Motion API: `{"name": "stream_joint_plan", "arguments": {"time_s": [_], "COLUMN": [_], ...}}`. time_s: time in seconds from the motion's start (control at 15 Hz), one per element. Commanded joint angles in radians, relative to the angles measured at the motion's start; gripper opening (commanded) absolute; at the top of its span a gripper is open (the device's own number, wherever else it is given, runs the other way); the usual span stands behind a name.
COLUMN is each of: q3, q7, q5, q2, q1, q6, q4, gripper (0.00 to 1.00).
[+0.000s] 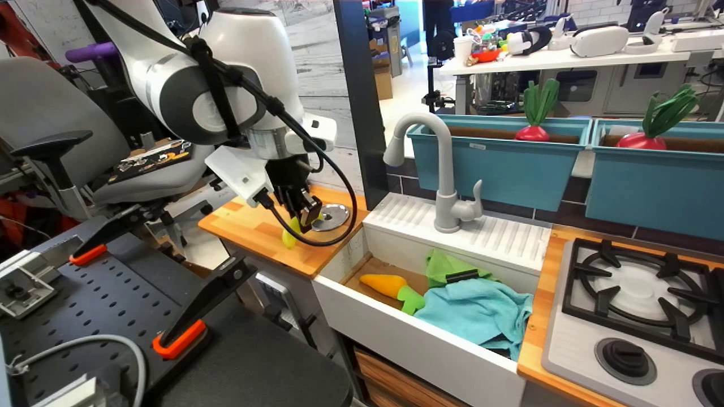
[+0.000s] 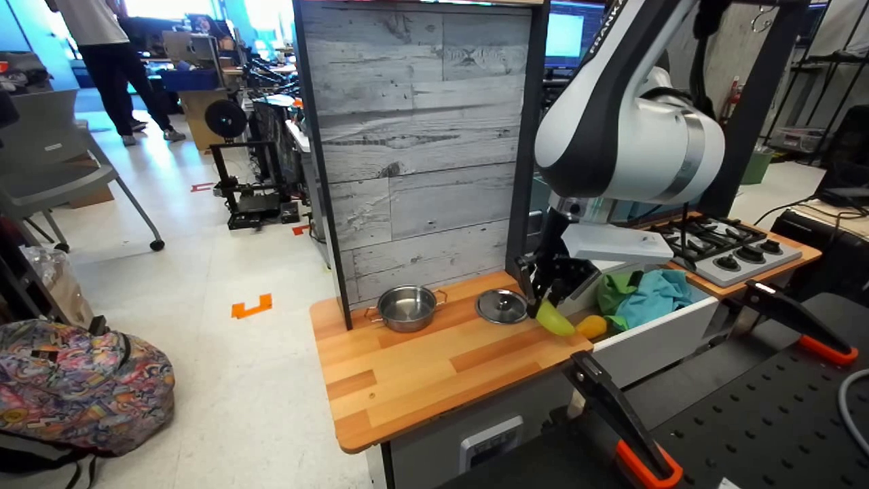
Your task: Move the yellow object to the right
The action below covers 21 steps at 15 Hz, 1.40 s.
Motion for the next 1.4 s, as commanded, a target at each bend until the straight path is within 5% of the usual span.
{"name": "stream_joint_plan", "arguments": {"time_s": [0.0,0.47,0.53,0.6,1.0,1.33], "q3": [0.053,0.052,0.050,0.047,0.038,0.088], "q7": [-0.058,-0.044,-0.043,-0.042,-0.042,-0.051], "q5": [0.022,0.026,0.027,0.028,0.041,0.066], "q2": [0.064,0.114,0.117,0.122,0.117,0.007], "q1": [-0.072,-0.089,-0.087,-0.085,-0.068,-0.079], "q6": [-0.005,-0.043,-0.050,-0.062,-0.150,-0.108], "q4": [0.060,0.146,0.154,0.166,0.190,0.052], "gripper": [0.07,0.07,0.41,0.55,0.97,1.00]}}
